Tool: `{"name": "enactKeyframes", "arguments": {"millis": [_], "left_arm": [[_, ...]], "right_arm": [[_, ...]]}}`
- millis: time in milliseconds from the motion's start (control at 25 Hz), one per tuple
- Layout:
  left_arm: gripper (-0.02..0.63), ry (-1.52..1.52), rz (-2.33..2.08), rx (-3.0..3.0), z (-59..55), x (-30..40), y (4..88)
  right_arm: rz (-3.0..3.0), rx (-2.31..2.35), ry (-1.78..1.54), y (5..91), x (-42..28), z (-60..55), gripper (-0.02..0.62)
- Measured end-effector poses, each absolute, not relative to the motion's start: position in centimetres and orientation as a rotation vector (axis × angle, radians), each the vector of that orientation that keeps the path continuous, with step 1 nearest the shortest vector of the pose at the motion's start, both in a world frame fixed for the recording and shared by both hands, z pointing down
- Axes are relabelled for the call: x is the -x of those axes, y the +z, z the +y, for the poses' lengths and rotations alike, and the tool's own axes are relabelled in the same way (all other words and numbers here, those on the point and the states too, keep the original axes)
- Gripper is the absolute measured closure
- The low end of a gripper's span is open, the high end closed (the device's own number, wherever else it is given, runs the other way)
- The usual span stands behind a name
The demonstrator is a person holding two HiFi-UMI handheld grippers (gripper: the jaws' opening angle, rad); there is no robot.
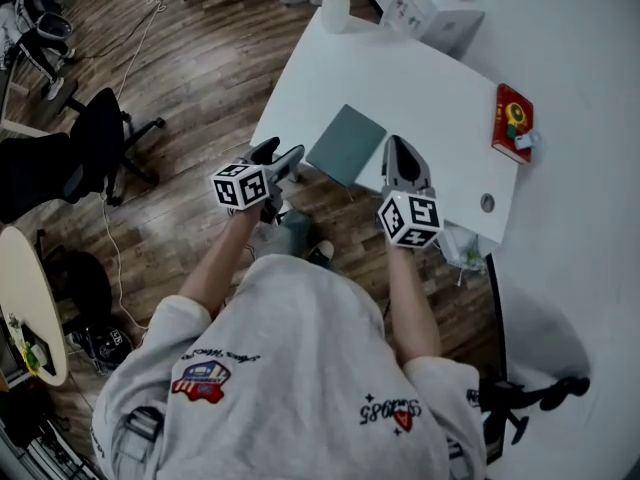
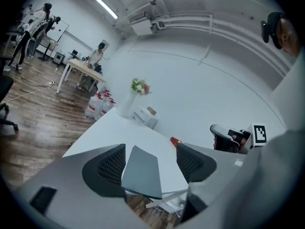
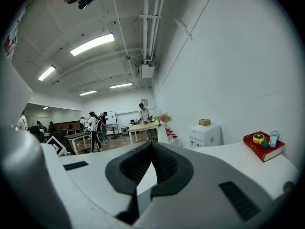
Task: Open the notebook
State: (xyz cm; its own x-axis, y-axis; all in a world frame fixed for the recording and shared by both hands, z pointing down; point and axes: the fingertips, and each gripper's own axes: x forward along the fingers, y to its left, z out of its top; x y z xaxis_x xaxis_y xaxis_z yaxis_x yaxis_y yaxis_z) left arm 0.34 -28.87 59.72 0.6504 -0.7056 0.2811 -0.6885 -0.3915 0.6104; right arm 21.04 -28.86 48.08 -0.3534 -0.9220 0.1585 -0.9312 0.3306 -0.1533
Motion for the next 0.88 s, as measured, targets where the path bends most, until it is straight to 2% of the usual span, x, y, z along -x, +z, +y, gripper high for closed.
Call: {"name": "enactKeyframes", "arguments": {"millis": [120,400,760,880], "left_arm": [[0.275,-0.064,-1.044,-2.081,-29.5,-0.7,62.1],[0.282,-0.393,-0.88,-1.74,-30.8,-1.3,67.4],[0.293,-0.225,-0.829,-1.729,-30.5,-4.3,73.0],[0.292,-0.264,-0.836,-1.674,-30.8,-4.7,74.2]], "right_arm": [[-2.505,-1.763,0.349,49.1,-21.7,-29.4,0.603],[-2.424,-1.788,0.382,51.7,-24.3,-30.2,0.603],[-2.376,-1.792,0.416,53.7,-25.6,-30.7,0.603],[-2.351,-1.803,0.42,54.1,-26.5,-30.5,0.603]]}}
